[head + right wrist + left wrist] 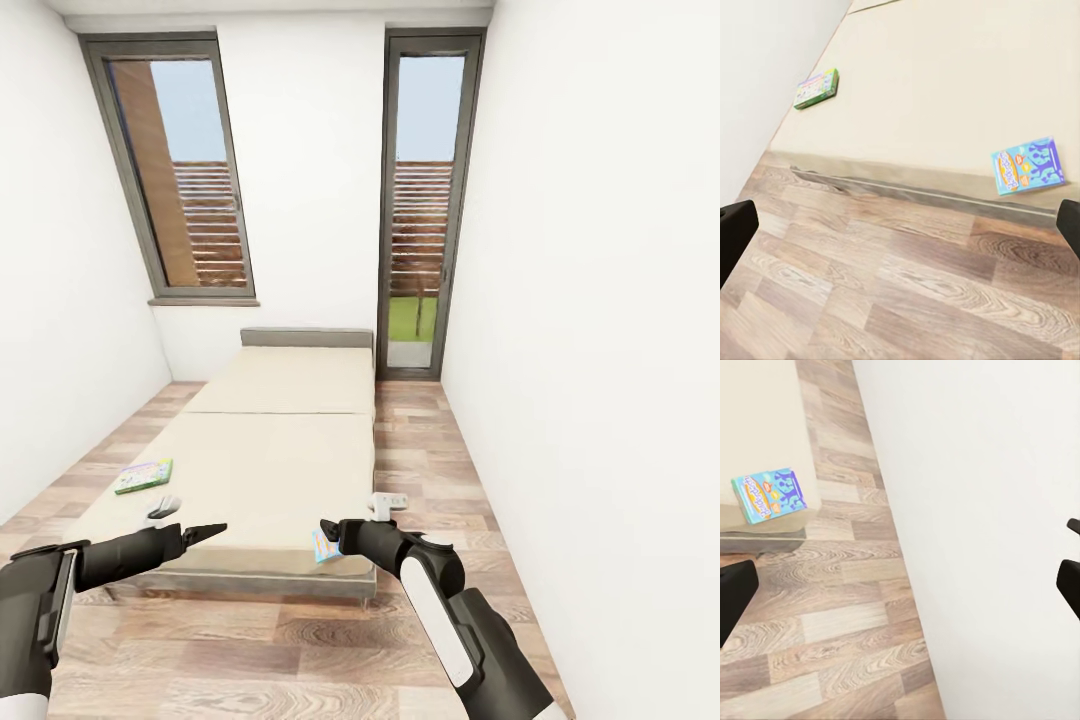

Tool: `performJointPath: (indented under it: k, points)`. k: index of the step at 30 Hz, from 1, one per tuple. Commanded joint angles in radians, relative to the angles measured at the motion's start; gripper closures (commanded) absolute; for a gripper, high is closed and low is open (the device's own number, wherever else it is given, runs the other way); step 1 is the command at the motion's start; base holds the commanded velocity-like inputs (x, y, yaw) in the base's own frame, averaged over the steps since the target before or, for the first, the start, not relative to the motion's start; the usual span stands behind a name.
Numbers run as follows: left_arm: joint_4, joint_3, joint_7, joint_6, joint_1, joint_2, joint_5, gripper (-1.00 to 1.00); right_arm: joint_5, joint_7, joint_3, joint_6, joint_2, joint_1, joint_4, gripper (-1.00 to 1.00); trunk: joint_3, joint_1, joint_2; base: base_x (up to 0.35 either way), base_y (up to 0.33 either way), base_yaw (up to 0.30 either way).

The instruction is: Put all the toys in the child's room - the three board games (two on the bed and one on the table), the two jigsaw puzzles on the table, and the tennis ball on the table - inside the toy box on the table in the child's room.

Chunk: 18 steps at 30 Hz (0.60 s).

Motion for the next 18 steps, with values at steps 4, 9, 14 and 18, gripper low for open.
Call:
performJointPath:
  k: [4,9,14,18]
  points:
    - [-0.001,0.002,-0.011,0.009,-0.001,-0.001,-0.010,-1.00,-0.010,-0.009,0.002,0.003,0.000,-0.001,-0.002,-1.00,-0.002,0.001,-0.002,-0.125,-0.081,0.000]
    - [-0.001,0.003,-0.013,0.009,-0.001,0.000,-0.010,-1.00,-0.010,-0.009,0.002,0.003,0.000,-0.001,-0.002,-1.00,-0.002,0.001,-0.002,-0.058,-0.065,0.000]
    - [-0.001,0.007,-0.014,0.009,-0.001,0.001,-0.011,-1.00,-0.010,-0.008,0.001,0.003,0.000,-0.001,0.000,-1.00,-0.002,0.001,-0.002,-0.009,-0.011,0.000]
    - [-0.001,0.007,-0.013,0.009,-0.001,0.000,-0.010,-1.00,-0.009,-0.008,0.000,0.002,0.000,-0.001,0.003,-1.00,-0.002,0.001,-0.002,-0.002,-0.068,0.000]
